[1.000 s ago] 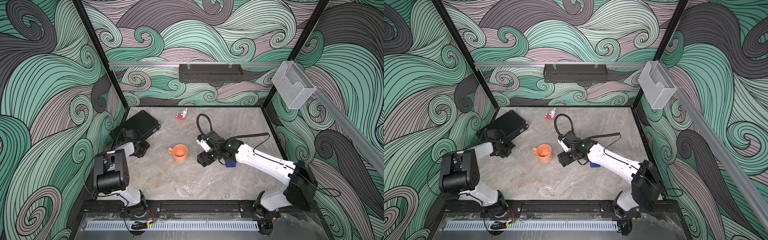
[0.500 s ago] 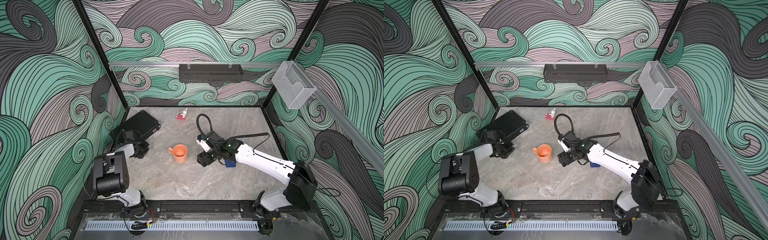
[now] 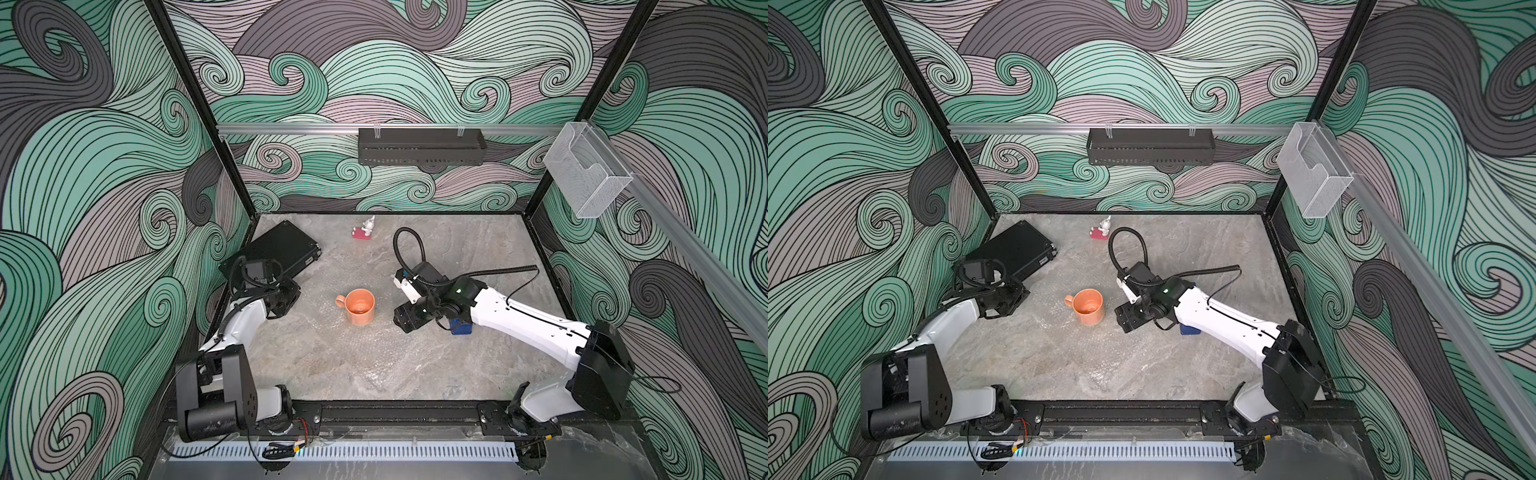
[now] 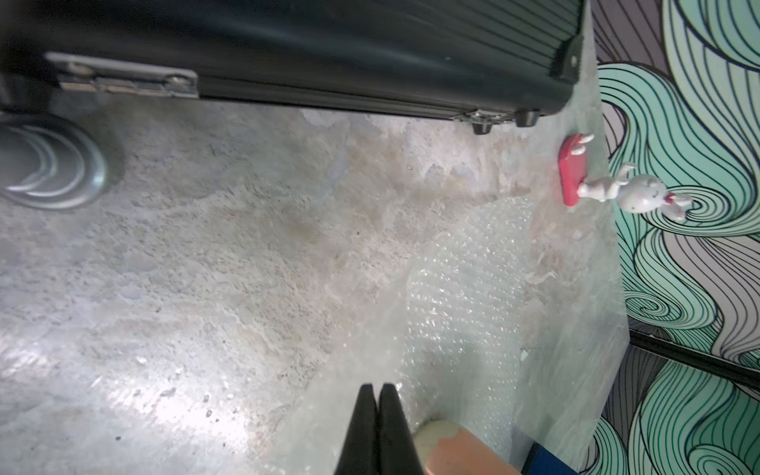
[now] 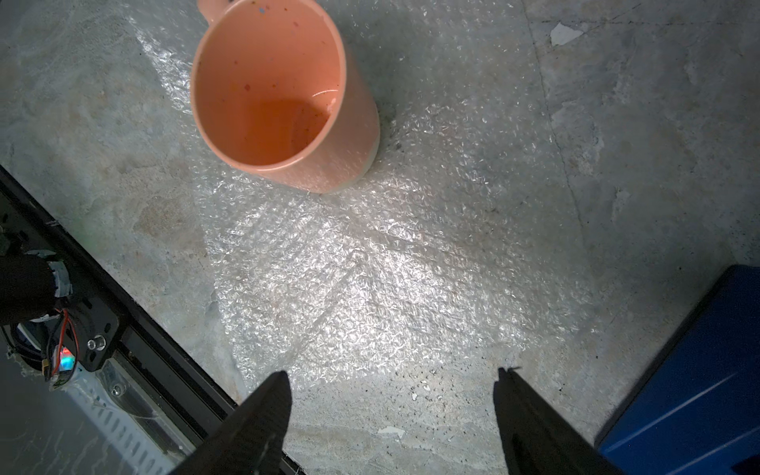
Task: Wrap mugs in bubble wrap
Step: Pick up the bubble wrap from the center of the board, then adjust the mug on the bubble wrap.
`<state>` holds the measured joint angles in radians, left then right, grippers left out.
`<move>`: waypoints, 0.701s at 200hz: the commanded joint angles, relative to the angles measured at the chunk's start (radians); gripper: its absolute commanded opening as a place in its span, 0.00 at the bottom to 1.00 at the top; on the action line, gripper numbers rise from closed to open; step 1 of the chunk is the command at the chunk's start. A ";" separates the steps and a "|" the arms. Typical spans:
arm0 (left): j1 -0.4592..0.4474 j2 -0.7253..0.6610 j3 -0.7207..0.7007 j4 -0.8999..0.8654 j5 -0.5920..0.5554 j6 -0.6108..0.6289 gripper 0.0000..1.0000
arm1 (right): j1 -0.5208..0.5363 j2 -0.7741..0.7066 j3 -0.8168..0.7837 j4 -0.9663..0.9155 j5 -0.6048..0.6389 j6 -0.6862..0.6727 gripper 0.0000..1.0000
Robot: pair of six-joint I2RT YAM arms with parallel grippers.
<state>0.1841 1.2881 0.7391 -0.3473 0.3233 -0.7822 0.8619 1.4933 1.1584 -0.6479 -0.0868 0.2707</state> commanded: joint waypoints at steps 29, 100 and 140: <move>-0.036 -0.095 -0.003 -0.054 0.067 -0.040 0.00 | -0.004 0.043 0.073 0.007 -0.007 0.069 0.82; -0.146 -0.129 0.041 -0.096 0.037 -0.061 0.00 | -0.016 0.312 0.327 -0.020 -0.067 -0.035 0.81; -0.197 -0.155 0.076 -0.114 0.039 -0.083 0.00 | -0.022 0.454 0.451 -0.045 -0.062 -0.053 0.73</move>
<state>0.0181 1.1664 0.7570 -0.4278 0.3569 -0.8417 0.8459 1.8877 1.5467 -0.6582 -0.1432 0.2436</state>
